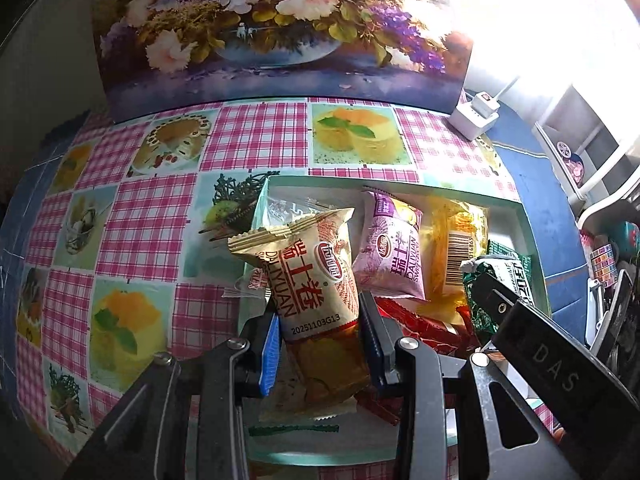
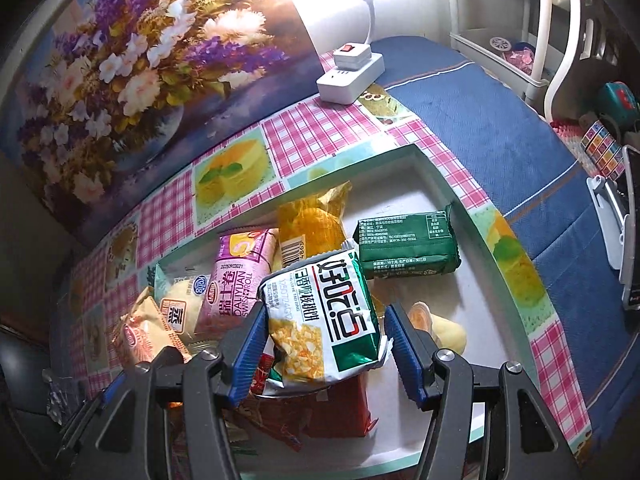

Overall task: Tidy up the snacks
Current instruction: 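Carry the yellow bread bag over the tray with the left tool while the right tool carries the chip bag, then open the left tool to drop the bread bag while the right tool releases the chip bag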

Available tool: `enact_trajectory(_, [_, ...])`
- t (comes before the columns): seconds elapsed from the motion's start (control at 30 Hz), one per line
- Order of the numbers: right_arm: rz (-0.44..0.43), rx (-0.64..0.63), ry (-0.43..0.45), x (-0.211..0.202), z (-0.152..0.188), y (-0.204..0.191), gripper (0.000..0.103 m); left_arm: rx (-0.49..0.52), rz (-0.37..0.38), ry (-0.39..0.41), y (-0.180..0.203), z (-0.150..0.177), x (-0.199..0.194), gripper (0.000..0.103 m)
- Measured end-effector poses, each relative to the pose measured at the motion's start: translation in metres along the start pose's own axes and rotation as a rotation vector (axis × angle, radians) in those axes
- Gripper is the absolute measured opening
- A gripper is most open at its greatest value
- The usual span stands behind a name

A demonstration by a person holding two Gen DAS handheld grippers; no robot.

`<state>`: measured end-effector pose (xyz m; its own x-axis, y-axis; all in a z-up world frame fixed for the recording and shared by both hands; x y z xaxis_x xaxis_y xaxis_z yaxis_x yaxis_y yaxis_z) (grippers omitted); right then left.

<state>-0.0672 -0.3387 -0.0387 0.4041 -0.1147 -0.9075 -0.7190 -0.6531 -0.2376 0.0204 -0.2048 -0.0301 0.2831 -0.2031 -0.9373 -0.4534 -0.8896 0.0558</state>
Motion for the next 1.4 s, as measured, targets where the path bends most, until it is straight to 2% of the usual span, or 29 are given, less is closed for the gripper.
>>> enact_trajectory(0.47, [0.008, -0.001, 0.002, 0.0, -0.001, -0.001, 0.064, 0.022, 0.028, 0.001, 0.003, 0.0, 0.001, 0.038])
enact_trajectory(0.97, [0.005, 0.002, 0.008, -0.002, -0.001, 0.0, 0.064, 0.009, 0.02, 0.006, -0.001, 0.001, -0.003, 0.039])
enact_trajectory(1.17, [0.007, 0.0, 0.011, -0.002, 0.0, -0.001, 0.064, -0.007, 0.027, 0.025, -0.005, 0.0, -0.01, 0.047])
enact_trajectory(1.4, [0.001, -0.011, 0.015, -0.004, -0.001, -0.003, 0.064, -0.038, 0.033, 0.045, -0.013, -0.001, -0.019, 0.047])
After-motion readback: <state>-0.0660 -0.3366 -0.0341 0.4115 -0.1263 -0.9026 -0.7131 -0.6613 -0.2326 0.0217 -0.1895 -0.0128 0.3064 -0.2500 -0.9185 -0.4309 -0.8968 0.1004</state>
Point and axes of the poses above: each gripper's, at about its wrist camera, not at the fingertips, and x roughly the way its jaws point, y to its right, z to its underside, the point moved 1 cm from there along x, roughly the way its jaws point, and after that the axes turned 5 degrees about -y, right-handed, at the moved point
